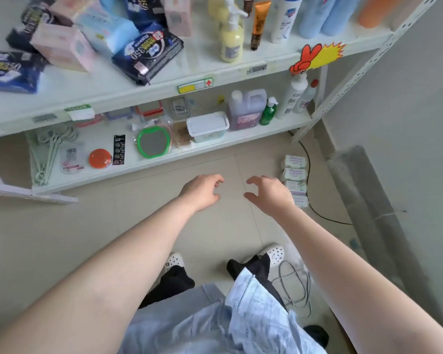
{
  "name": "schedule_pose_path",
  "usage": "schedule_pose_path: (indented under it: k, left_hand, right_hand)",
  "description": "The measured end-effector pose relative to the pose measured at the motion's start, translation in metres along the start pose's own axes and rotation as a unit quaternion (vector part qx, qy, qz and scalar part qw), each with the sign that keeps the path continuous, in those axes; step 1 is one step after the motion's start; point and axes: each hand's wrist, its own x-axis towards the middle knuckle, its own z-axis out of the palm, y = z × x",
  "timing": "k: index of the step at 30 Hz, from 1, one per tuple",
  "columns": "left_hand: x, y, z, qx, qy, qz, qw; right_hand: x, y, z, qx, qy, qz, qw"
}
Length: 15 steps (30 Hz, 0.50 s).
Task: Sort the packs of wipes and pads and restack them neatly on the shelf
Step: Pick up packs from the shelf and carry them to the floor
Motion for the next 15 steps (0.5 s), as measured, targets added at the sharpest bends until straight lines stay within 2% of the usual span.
schedule_pose_path:
  k: [4,8,15]
  left_hand:
    - [-0.066,-0.087,-0.054,0.023,0.033,-0.008,0.999]
    - [-0.119,-0.157,-0.107,-0.005,0.112,-0.052,0.992]
    - [-0.168,-0.218,-0.164,-0.074,0.233,-0.095,0.965]
  right_hand:
    - [0.0,-0.108,0.013,-0.027,-0.003,-0.052,0.998]
    - [0.004,-0.218,0.006,-0.041,0.024,-0.132,0.99]
    - [0.013,-0.342,-0.022,-0.104,0.051,-0.238,0.964]
